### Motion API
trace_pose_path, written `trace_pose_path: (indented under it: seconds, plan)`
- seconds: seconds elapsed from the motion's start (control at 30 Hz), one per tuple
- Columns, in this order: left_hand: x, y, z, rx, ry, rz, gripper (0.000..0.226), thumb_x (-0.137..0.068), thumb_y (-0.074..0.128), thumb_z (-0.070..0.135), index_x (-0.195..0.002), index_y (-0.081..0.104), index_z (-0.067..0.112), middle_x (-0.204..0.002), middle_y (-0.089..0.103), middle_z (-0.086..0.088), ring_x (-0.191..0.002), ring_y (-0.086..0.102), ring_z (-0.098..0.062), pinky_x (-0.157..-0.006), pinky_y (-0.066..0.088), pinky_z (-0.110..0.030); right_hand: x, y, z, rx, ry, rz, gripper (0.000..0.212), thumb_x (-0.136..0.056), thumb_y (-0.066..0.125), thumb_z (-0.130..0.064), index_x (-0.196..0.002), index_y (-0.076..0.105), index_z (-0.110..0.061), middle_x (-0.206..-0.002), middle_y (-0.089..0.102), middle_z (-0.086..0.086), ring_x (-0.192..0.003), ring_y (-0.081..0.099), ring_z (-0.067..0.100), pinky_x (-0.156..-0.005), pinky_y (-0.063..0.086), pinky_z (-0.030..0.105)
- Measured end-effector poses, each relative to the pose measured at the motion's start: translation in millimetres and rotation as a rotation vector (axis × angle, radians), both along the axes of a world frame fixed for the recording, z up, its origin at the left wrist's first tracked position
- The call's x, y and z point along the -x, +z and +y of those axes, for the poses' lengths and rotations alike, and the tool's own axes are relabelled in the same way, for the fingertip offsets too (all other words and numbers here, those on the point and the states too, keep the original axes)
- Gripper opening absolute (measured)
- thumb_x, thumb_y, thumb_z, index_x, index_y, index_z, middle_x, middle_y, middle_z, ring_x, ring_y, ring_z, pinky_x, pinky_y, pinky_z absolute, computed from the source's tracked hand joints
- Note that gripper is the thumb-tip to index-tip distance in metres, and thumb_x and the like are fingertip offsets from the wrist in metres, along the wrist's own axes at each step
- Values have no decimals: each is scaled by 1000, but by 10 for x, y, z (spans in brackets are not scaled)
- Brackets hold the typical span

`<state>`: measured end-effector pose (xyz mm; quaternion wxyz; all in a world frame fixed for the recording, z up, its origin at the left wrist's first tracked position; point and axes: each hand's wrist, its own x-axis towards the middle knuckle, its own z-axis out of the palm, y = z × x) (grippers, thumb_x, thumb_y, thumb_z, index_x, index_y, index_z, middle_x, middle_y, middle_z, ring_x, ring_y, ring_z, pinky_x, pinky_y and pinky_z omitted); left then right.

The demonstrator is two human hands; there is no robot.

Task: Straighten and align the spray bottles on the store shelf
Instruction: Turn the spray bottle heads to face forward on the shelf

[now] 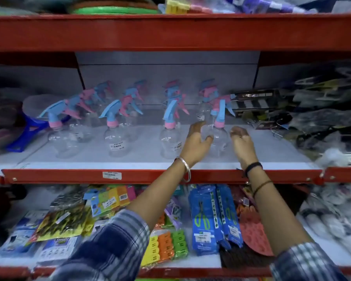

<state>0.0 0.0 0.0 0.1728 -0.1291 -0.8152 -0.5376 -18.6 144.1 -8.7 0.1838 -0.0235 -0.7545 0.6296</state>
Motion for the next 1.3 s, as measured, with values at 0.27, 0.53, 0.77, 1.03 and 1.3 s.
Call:
trace_pose_path:
  seconds: [0.27, 0.53, 0.77, 1.03, 1.3]
  plan:
    - [276, 32, 155, 106, -130, -266, 77, -78, 68, 13, -142, 26, 16, -145, 37, -12, -130, 40, -27, -102, 38, -32, 230, -4, 101, 24, 205, -143, 31, -89, 51, -20, -120, 54, -14, -111, 57, 7, -99, 53, 21, -86, 46, 33]
    - [62, 66, 206, 189, -132, -60, 66, -76, 72, 19, -134, 41, 12, -133, 50, -11, -121, 47, -20, -100, 43, -34, -38, 31, 256, 63, 248, -17, 15, -90, 52, -16, -104, 58, -15, -92, 61, -5, -87, 56, 9, -75, 44, 21]
    - [-212, -22, 281, 221, -127, -47, 68, -76, 72, 22, -135, 40, 13, -133, 49, -13, -116, 51, -25, -90, 42, -25, -289, -88, 351, 21, 253, -14, 22, -92, 50, -22, -111, 58, -14, -98, 61, -3, -91, 56, 10, -74, 44, 22]
    - [-332, -130, 290, 193, -119, -67, 70, -75, 72, 25, -135, 38, 16, -134, 46, -11, -119, 48, -24, -97, 44, -32, -455, -144, 341, -41, 195, -49, 34, -92, 50, -30, -119, 55, -10, -114, 61, 6, -110, 57, 22, -93, 46, 34]
    - [-629, -292, -179, -304, 394, 262, 25, -83, 54, 25, -107, 50, 20, -111, 47, 1, -106, 48, -20, -94, 45, -40, -1064, -144, -76, 21, -82, 506, 17, -85, 57, -19, -102, 58, -21, -105, 62, 2, -98, 59, 15, -85, 47, 24]
